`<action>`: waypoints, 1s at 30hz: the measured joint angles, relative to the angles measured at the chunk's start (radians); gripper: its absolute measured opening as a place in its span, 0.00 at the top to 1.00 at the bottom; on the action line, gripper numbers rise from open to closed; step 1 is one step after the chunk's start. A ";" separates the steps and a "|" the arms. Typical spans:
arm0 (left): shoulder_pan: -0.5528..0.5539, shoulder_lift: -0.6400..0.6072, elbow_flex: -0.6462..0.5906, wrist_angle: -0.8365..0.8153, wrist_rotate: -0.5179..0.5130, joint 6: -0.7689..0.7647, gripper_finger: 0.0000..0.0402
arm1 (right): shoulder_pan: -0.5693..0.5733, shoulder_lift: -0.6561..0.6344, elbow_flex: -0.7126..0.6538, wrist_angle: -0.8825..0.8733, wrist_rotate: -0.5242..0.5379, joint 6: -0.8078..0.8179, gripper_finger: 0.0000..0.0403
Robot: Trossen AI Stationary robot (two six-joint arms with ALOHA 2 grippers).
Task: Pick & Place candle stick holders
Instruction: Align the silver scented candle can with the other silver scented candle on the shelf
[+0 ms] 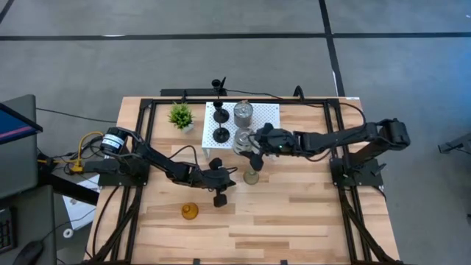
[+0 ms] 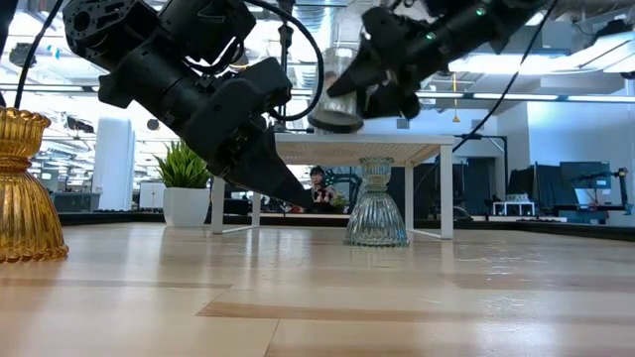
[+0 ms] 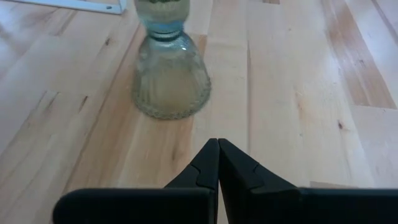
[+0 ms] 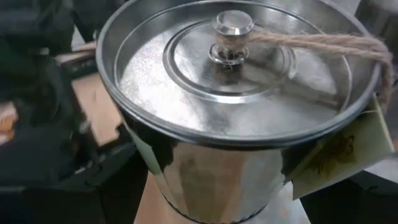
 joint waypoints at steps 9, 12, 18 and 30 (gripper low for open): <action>-0.001 0.000 0.000 0.000 0.002 0.000 0.99 | -0.032 0.089 0.162 -0.202 0.002 -0.006 0.18; -0.001 0.000 0.000 0.000 0.002 0.000 0.99 | -0.039 0.114 0.192 -0.229 0.006 -0.012 0.18; -0.001 0.000 0.000 0.000 0.000 0.000 0.99 | -0.041 0.129 0.208 -0.267 0.059 -0.022 0.18; -0.001 0.000 0.000 -0.001 0.000 0.000 0.99 | -0.076 0.119 0.209 -0.305 0.089 -0.012 0.18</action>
